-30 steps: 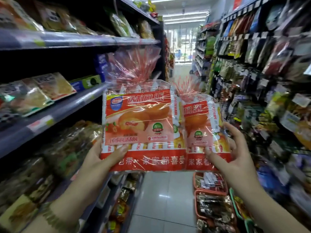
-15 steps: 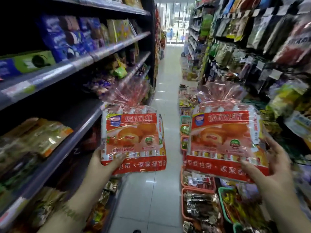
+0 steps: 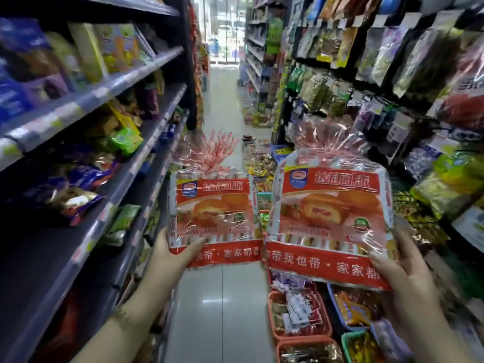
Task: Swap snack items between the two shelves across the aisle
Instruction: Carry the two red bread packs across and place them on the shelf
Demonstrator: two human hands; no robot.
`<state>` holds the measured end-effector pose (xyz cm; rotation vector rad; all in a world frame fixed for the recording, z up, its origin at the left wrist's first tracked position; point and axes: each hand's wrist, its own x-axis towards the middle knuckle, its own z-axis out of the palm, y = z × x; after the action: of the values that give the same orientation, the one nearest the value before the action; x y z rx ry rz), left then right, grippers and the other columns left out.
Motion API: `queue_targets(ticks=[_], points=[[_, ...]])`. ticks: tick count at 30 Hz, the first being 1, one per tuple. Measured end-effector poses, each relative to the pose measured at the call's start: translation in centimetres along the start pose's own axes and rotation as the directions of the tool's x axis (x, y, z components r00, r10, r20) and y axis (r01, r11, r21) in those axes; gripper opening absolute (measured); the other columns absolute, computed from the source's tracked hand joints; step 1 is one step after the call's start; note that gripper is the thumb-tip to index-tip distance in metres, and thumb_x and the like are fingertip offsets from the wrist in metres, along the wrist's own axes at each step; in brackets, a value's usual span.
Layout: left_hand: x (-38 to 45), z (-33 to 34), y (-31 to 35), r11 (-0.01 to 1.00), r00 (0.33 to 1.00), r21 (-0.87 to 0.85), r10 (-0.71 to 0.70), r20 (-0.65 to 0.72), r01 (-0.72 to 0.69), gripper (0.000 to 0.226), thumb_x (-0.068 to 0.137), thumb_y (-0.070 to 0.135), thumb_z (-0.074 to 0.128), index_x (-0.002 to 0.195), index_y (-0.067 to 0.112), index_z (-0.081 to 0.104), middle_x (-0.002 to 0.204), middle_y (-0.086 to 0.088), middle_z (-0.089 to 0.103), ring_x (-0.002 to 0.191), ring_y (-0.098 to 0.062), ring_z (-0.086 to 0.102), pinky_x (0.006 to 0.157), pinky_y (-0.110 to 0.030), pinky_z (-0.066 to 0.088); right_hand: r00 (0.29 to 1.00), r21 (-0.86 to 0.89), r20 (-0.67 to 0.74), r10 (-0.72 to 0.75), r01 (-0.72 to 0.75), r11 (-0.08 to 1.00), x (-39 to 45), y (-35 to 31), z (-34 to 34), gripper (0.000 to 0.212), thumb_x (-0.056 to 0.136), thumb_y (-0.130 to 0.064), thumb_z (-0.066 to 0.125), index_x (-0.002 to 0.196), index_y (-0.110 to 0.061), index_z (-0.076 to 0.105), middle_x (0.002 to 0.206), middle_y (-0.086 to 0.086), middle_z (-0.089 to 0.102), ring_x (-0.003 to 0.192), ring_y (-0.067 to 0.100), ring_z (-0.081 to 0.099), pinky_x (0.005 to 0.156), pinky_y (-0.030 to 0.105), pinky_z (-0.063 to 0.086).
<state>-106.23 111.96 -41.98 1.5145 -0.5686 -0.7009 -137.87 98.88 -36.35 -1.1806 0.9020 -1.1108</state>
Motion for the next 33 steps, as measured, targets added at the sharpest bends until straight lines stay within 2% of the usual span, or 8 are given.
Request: queue_targets(ticks=[3, 7, 11, 14, 18, 24, 28, 33], points=[[6.0, 2.2, 0.0, 1.0, 0.998, 0.026, 0.0, 0.065, -0.001, 0.083, 0.062, 0.045, 0.086, 0.133, 0.024, 0.047, 0.117, 0.001, 0.069, 0.104, -0.017, 0.069, 0.083, -0.032, 0.055, 1.0, -0.009, -0.013, 0.016, -0.017, 1.0, 4.7, 1.0, 1.9, 0.066, 0.047, -0.04, 0.087, 0.103, -0.055, 0.055, 0.123, 0.01, 0.061, 0.074, 0.025, 0.075, 0.051, 0.032, 0.058], [14.1, 5.6, -0.6, 0.998, 0.996, 0.067, -0.023, 0.082, 0.017, 0.094, 0.059, 0.047, 0.082, 0.14, 0.023, 0.042, 0.122, 0.002, 0.064, 0.111, -0.018, 0.063, 0.094, -0.039, 0.051, 1.0, -0.043, -0.006, -0.007, 0.007, 0.999, 12.9, 2.8, 4.5, 0.071, 0.034, -0.058, 0.09, 0.098, -0.064, 0.058, 0.135, 0.002, 0.057, 0.106, 0.032, 0.067, 0.065, 0.038, 0.059], [22.7, 9.2, -1.0, 0.998, 0.995, 0.046, -0.056, 0.084, 0.053, 0.094, 0.05, 0.055, 0.089, 0.13, 0.027, 0.049, 0.117, -0.002, 0.07, 0.104, -0.021, 0.069, 0.091, -0.043, 0.055, 0.999, 0.027, 0.051, 0.007, -0.008, 1.0, 22.6, 4.7, 6.8, 0.065, 0.058, -0.025, 0.087, 0.106, -0.056, 0.055, 0.132, 0.005, 0.059, 0.089, 0.028, 0.073, 0.057, 0.032, 0.059], [29.0, 11.4, -0.1, 0.996, 0.995, 0.066, -0.069, 0.068, 0.064, 0.081, 0.058, 0.047, 0.086, 0.128, 0.025, 0.051, 0.115, 0.0, 0.07, 0.102, -0.018, 0.069, 0.083, -0.034, 0.055, 0.993, 0.078, 0.107, 0.038, -0.046, 0.996, 30.1, 4.7, 8.6, 0.073, 0.044, -0.038, 0.093, 0.105, -0.056, 0.057, 0.129, -0.002, 0.06, 0.09, 0.023, 0.075, 0.06, 0.036, 0.059], [37.1, 13.2, 1.8, 0.996, 0.997, 0.044, -0.072, -0.007, 0.072, 0.102, 0.043, 0.062, 0.089, 0.13, 0.027, 0.049, 0.117, 0.001, 0.07, 0.104, -0.02, 0.069, 0.092, -0.043, 0.055, 0.982, 0.067, 0.184, 0.043, -0.056, 0.996, 40.6, 4.0, 11.6, 0.065, 0.062, -0.021, 0.081, 0.109, -0.054, 0.05, 0.122, -0.019, 0.058, 0.085, 0.01, 0.075, 0.056, 0.03, 0.059], [48.7, 14.4, 2.7, 0.997, 0.993, -0.01, -0.08, -0.088, 0.08, 0.073, 0.063, 0.034, 0.089, 0.124, 0.019, 0.052, 0.111, -0.005, 0.072, 0.096, -0.02, 0.073, 0.076, -0.031, 0.057, 0.957, 0.101, 0.285, 0.05, -0.081, 0.992, 54.2, 5.5, 17.5, 0.093, 0.026, -0.052, 0.094, 0.111, -0.053, 0.055, 0.133, 0.005, 0.06, 0.09, 0.026, 0.075, 0.06, 0.035, 0.059], [58.2, 14.0, 2.6, 0.995, 0.993, -0.053, -0.086, -0.086, 0.081, 0.085, 0.05, 0.045, 0.092, 0.122, 0.018, 0.056, 0.113, -0.009, 0.073, 0.1, -0.027, 0.073, 0.09, -0.051, 0.056, 0.948, 0.101, 0.315, 0.043, -0.079, 0.992, 62.3, 6.7, 22.7, 0.078, 0.045, -0.039, 0.091, 0.113, -0.051, 0.054, 0.138, 0.008, 0.058, 0.094, 0.03, 0.074, 0.063, 0.037, 0.059], [70.5, 12.9, 4.8, 0.995, 0.996, -0.099, -0.036, -0.08, 0.028, 0.083, 0.05, 0.038, 0.091, 0.123, 0.019, 0.056, 0.111, -0.009, 0.074, 0.098, -0.027, 0.074, 0.087, -0.049, 0.058, 0.944, 0.104, 0.331, 0.008, -0.045, 0.994, 72.6, 7.8, 30.0, 0.098, 0.03, -0.049, 0.093, 0.119, -0.045, 0.053, 0.136, 0.007, 0.06, 0.097, 0.029, 0.073, 0.063, 0.033, 0.06]])
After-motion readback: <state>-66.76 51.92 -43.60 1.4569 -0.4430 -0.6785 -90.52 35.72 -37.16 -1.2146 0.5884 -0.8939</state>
